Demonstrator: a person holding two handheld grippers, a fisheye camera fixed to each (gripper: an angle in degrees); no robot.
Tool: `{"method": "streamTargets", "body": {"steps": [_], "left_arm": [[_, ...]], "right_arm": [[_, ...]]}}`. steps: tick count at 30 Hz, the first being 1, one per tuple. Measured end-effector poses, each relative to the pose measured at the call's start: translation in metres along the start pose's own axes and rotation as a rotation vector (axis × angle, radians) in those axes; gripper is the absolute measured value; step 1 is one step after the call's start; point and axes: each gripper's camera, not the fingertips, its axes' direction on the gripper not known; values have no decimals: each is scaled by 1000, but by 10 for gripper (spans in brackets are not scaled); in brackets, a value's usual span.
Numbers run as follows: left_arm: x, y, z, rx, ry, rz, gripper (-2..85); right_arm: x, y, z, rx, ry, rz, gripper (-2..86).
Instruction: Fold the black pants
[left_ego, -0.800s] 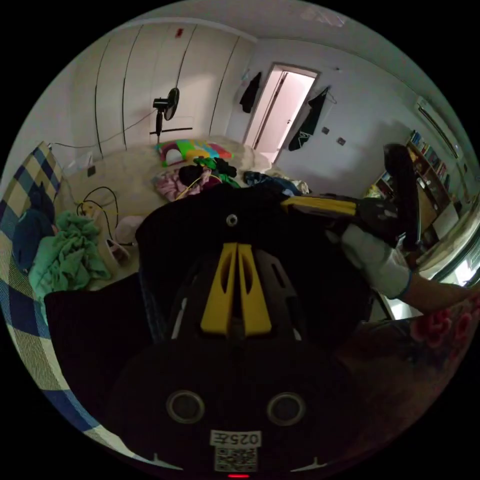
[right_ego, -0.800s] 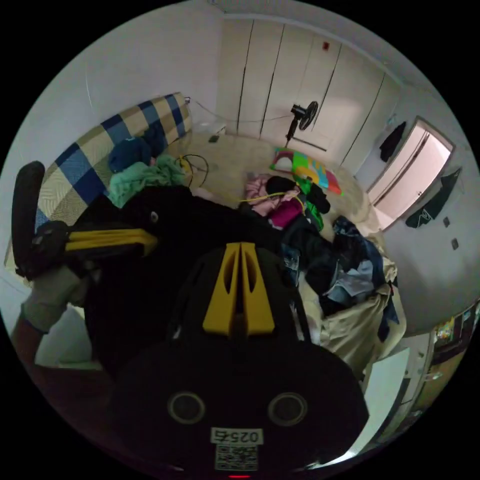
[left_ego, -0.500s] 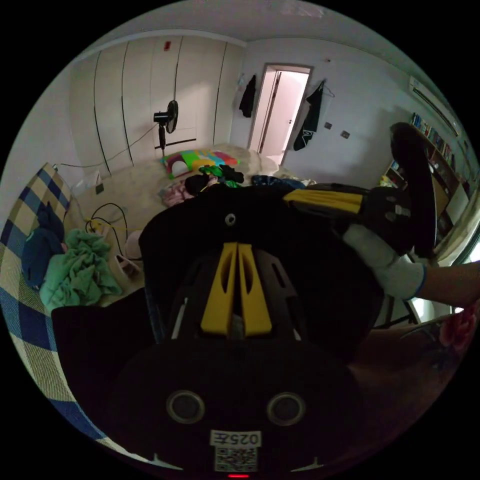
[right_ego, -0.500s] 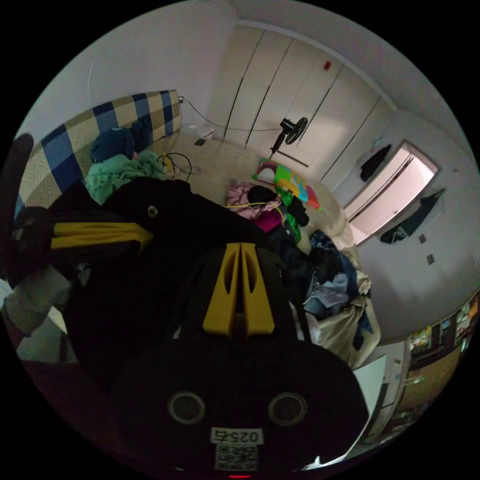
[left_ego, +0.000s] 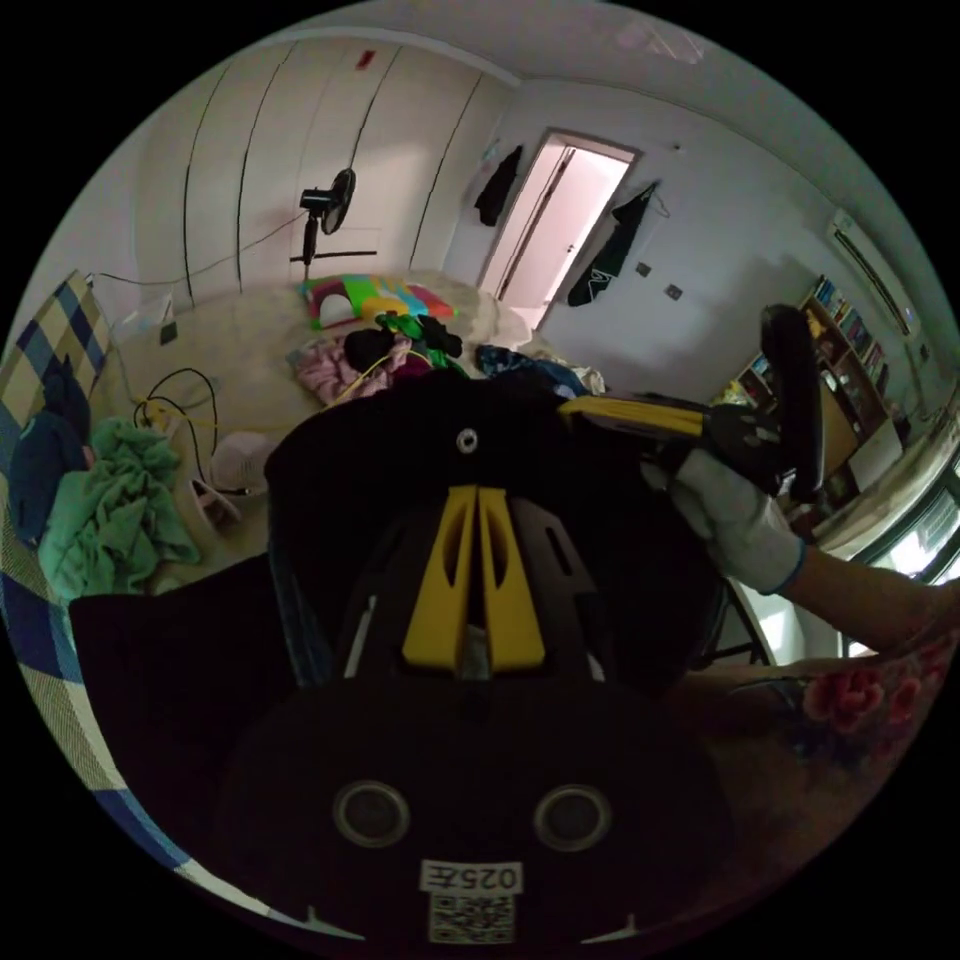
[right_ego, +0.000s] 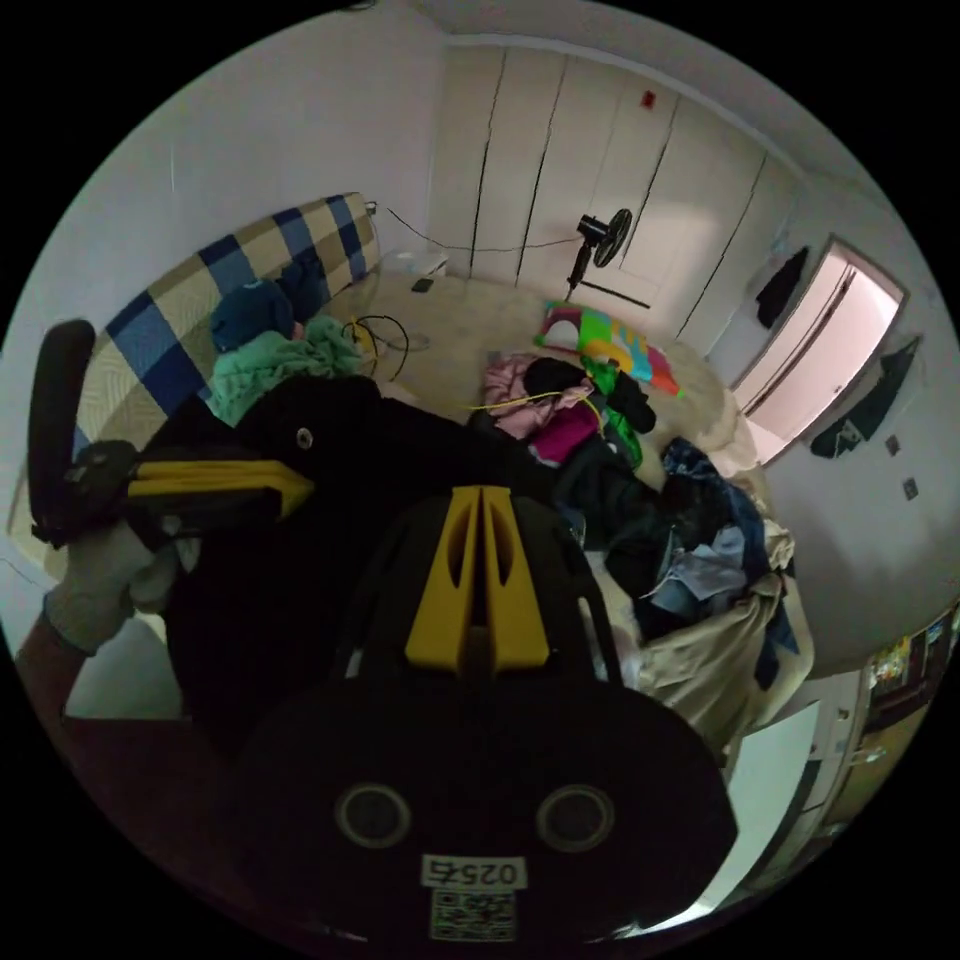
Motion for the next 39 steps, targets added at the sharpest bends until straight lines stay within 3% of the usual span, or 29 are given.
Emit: {"method": "streamTargets", "body": {"steps": [5,10,13,14,16,19,24,27,30,31,39], "left_arm": [[0,5,-36,120,131,-44,-9],[64,9,-103,442,-14,114,-9],[118,11,-110,530,-118,240,-9],[125,13,-106,524,-179,228,-9],[137,32,-79,452,-470,42,-9],[134,69,-34,261,-602,-45,-9],[118,78,-3,173,-459,-103,-9],[107,78,15,219,-425,-103,-9],[113,70,28,231,-444,-84,-9],[115,63,34,228,-457,-90,-9],[94,-20,44,161,-575,-155,-9]], "right_arm": [[43,11,-75,96,-57,121,-10],[96,50,-197,310,-129,181,-9],[132,81,-257,425,-149,229,-9],[138,87,-264,430,-139,240,-9],[159,110,-272,422,-143,273,-9],[159,131,-256,330,-323,216,-10],[143,139,-250,261,-424,215,-10],[133,133,-236,217,-374,198,-9],[113,112,-193,82,-188,117,-10],[114,110,-186,130,-121,130,-10],[152,30,-173,112,-166,123,-10]]}}
